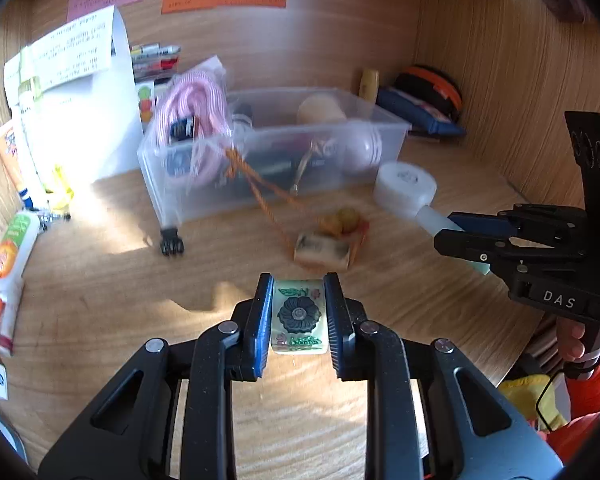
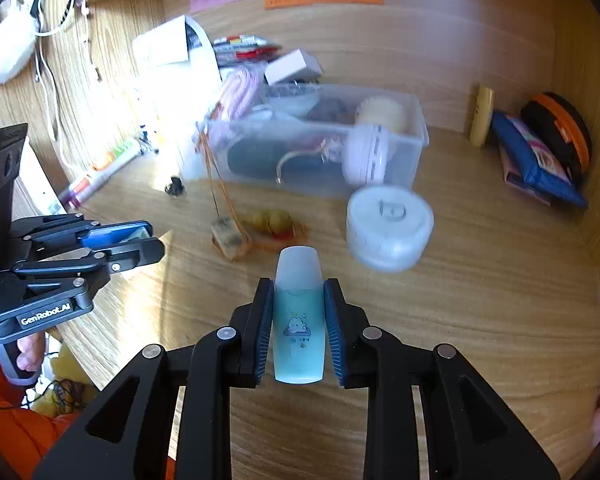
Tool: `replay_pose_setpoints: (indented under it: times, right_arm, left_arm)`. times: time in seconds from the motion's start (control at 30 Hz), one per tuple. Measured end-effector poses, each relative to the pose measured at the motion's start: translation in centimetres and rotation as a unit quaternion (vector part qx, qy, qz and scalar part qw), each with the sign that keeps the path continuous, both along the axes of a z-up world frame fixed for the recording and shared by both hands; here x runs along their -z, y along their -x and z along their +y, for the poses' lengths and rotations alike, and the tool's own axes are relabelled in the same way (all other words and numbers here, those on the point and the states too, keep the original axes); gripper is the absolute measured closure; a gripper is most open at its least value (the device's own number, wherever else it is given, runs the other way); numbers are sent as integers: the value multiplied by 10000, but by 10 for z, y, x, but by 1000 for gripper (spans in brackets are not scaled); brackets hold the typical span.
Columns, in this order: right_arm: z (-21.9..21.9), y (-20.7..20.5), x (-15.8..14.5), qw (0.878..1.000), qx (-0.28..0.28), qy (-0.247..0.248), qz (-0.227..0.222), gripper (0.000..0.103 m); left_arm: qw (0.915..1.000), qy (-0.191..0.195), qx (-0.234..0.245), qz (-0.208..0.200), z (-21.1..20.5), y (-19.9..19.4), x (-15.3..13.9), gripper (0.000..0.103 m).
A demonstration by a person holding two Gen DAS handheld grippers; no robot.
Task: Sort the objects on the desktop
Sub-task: 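Carry the tube and green card over the clear box and open both tools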
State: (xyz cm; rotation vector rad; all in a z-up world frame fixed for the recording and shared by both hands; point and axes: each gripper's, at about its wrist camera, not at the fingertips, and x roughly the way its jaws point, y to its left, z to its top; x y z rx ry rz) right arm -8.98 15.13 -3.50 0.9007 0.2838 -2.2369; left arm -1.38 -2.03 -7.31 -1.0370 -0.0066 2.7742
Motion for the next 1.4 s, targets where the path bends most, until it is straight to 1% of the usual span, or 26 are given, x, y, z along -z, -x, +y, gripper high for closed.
replay_pose_setpoints:
  times: [0.13,0.17,0.33,0.5,0.67,0.9,1.17,1.33,1.4]
  right_arm:
    - [-3,7,-13,9998,12,58,176,80]
    - [-4,9,-17,9998,4,92,195,80]
    - [-8,25,-32,9993,-35,287,222,80]
    - [-16,40,-49,9985,-40,377,387,80]
    - [-19,52,-59,9980,-18,431,463,80]
    - [-22,69,-65,9973,99,281,672,80]
    - [-20,106,-61,9975,335,189,584,80]
    - [-24,122,-62,9974,405,188,569,80]
    - [-27,128,-60,9979,379,228,482,80]
  left_arm:
    - [9998,-61,-41,184,-3,6,-14,79]
    - [9996,-40,-108,251,-4,8,-19,79]
    - [9986,0,-156,513,-12,16,-38,79]
    - [9978,-82,-230,620,-26,28,-52,79]
    - [9968,-143,-345,711,-42,43,-61,79]
    - [9962,-31,-461,742,-56,64,-65,79]
    - [9958,125,-616,666,-69,91,-65,79]
    - [9964,102,-564,626,-72,106,-61,79]
    - [9971,45,-528,555,-73,110,-57,79]
